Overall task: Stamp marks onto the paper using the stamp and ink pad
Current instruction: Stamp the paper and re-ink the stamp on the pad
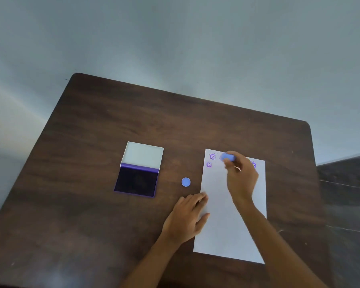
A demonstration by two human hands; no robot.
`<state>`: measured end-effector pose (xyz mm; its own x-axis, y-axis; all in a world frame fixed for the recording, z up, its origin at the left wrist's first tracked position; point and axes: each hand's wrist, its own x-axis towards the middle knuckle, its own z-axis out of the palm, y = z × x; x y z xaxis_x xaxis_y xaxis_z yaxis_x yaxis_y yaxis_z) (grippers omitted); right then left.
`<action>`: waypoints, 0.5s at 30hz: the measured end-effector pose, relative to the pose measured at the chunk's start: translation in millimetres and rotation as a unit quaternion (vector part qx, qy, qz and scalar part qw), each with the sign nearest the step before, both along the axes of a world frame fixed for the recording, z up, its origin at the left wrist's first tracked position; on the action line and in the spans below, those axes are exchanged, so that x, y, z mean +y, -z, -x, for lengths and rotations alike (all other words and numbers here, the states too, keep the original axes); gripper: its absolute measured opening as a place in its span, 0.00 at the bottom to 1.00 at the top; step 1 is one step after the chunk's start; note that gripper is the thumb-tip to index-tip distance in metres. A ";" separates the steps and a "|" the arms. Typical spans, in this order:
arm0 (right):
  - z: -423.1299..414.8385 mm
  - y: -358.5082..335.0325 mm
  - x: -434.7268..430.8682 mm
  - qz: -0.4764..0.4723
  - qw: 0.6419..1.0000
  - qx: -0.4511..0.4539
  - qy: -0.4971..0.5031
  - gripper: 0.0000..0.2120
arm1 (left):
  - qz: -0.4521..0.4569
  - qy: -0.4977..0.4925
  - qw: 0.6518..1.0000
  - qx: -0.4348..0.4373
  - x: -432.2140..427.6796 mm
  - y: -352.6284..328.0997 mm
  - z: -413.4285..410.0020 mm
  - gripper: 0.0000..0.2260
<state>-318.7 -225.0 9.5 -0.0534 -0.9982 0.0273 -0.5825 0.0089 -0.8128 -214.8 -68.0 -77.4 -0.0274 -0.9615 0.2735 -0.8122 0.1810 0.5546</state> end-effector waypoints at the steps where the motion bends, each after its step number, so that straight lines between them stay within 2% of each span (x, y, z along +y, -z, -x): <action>1: 4.7 -7.8 6.6 -0.021 0.997 -0.040 0.060 0.05 | -0.002 0.001 1.000 0.002 -0.1 0.6 0.3 0.19; 3: 15.4 -19.3 19.0 -0.057 0.986 -0.107 0.118 0.06 | -0.009 0.002 1.000 0.009 0.3 1.1 0.4 0.19; 5: 24.7 -27.0 30.9 -0.084 0.979 -0.139 0.122 0.08 | -0.014 0.004 1.000 0.017 0.4 -1.4 0.0 0.20; 10: 35.0 -26.9 59.0 -0.134 0.974 -0.149 0.108 0.11 | -0.034 0.012 0.998 0.047 2.4 -15.6 -5.9 0.19; 15: 17.4 -25.8 77.4 -0.147 0.976 -0.131 0.095 0.13 | -0.022 -0.023 0.994 0.105 14.6 -28.5 -29.1 0.14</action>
